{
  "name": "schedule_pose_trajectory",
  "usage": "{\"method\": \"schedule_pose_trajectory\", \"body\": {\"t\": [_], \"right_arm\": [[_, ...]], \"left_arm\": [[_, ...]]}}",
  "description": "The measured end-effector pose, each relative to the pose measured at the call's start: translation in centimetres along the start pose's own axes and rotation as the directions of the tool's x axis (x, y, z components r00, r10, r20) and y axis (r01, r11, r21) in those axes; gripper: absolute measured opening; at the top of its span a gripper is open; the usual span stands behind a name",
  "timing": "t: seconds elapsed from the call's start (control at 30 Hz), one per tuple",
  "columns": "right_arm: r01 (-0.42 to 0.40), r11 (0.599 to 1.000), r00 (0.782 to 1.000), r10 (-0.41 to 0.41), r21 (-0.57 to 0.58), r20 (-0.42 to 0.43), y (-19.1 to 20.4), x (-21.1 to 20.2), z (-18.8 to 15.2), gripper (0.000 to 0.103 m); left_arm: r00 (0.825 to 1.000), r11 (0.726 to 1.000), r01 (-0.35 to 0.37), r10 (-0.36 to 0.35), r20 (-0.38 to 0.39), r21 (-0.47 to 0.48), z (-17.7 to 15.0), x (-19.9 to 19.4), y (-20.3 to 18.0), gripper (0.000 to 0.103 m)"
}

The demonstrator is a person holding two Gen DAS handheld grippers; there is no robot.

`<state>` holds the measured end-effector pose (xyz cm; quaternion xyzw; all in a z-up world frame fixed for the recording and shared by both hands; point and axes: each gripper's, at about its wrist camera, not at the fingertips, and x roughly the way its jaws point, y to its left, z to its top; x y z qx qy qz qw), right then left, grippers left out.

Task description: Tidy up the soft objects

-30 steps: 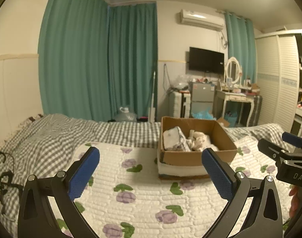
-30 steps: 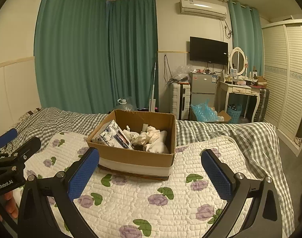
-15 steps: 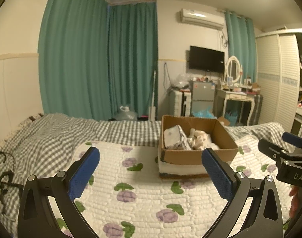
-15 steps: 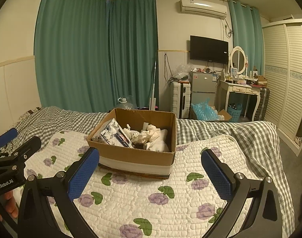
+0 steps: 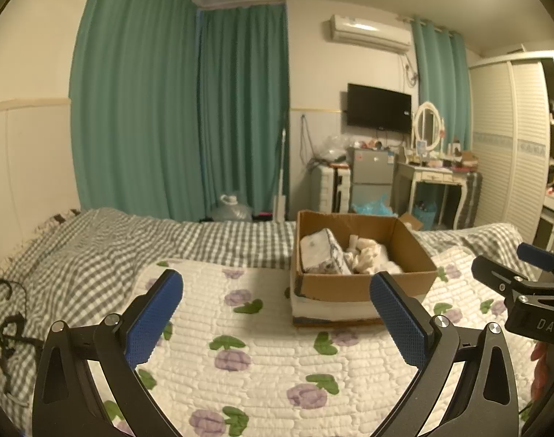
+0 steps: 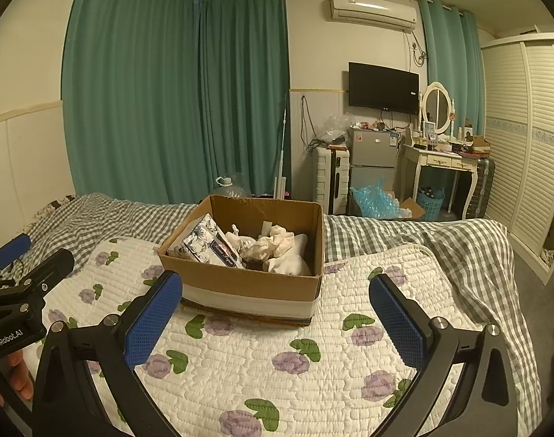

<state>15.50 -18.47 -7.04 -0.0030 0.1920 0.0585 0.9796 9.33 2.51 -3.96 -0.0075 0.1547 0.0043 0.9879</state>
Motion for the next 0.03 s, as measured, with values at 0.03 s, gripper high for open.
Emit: {"method": "schedule_pose_trajectory", "body": {"t": [0.03], "right_arm": [[0.0,1.0,1.0,0.0,0.0,0.0,0.0,0.0,0.0,0.103]], "left_arm": [[1.0,1.0,0.0,0.0,-0.001,0.0,-0.07,0.08,0.03,0.103]]}}
